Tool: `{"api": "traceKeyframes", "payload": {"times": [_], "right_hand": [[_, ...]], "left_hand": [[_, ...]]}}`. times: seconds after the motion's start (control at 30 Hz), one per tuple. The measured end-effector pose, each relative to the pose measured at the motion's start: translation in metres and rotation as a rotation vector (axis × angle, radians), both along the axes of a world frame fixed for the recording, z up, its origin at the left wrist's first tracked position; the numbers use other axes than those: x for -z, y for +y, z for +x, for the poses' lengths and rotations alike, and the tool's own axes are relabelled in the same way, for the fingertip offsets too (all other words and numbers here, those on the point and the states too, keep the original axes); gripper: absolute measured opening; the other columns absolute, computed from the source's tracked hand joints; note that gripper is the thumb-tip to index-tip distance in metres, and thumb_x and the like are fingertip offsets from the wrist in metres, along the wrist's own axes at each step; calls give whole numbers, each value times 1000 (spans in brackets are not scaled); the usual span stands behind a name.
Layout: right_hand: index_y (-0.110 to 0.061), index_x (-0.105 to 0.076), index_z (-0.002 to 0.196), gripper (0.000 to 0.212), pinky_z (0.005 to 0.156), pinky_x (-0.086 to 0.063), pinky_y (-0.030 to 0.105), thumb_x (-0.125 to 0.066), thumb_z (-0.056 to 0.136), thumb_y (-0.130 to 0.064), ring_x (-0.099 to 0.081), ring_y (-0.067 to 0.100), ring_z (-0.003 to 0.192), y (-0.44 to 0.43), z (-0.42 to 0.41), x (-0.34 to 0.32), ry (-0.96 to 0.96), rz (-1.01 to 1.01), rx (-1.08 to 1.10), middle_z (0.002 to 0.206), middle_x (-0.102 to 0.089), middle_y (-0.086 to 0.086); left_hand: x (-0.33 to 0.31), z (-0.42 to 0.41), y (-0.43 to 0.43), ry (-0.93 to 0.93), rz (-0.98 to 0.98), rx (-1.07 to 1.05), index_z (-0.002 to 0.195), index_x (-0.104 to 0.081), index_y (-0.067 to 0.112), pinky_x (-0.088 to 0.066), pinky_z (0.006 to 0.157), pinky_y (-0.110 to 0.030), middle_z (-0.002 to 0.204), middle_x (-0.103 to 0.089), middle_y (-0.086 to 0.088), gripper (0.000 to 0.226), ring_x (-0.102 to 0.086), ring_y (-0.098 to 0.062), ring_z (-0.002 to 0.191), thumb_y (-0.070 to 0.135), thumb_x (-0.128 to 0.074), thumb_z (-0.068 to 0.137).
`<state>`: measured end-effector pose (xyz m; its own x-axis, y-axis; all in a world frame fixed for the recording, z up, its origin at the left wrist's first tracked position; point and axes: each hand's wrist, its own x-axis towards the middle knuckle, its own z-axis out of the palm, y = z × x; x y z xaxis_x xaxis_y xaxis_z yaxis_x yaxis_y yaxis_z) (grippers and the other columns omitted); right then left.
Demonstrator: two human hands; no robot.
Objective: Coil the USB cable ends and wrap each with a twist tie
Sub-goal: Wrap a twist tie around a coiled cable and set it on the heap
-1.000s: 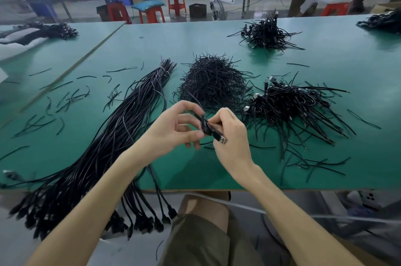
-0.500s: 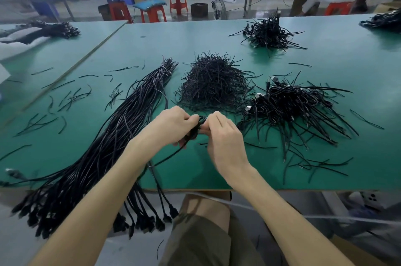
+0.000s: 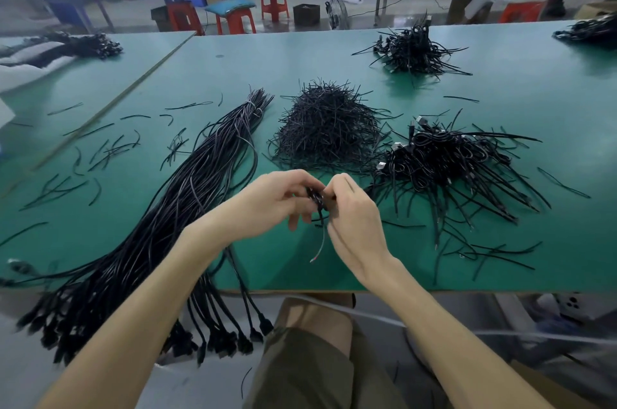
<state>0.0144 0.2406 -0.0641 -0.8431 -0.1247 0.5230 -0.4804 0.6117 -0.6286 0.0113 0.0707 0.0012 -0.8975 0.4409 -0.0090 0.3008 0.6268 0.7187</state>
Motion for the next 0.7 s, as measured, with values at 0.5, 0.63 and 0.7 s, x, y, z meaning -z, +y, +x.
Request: {"api": "traceKeyframes", "payload": {"times": [0.5,0.63,0.7], "right_hand": [[-17,-44,79,35,65,-43,33,-59,86,15,-54,16,74,7,4,6,-12,-5,11,81,-52,-5],[-9,-55,87,13,67,-47,40,-62,95,-3,-57,28,77,17,11,-4,44,129,14,87,-61,3],[-8,-57,93,12,68,-47,42,-59,100,-18,-58,28,79,20,12,-10,-4,128,16,94,-61,3]], "left_hand": [[0,-8,33,51,-409,-394,62,-54,14,-42,51,-31,54,-58,-2,58,-60,-23,51,54,-44,103],[8,-9,28,39,-271,-324,73,-59,7,-48,58,-33,60,-63,-2,54,-64,-24,59,51,-47,104],[15,-6,30,-59,-62,-312,85,-59,9,-57,60,-35,74,-68,-4,37,-71,-26,66,39,-51,106]]}}
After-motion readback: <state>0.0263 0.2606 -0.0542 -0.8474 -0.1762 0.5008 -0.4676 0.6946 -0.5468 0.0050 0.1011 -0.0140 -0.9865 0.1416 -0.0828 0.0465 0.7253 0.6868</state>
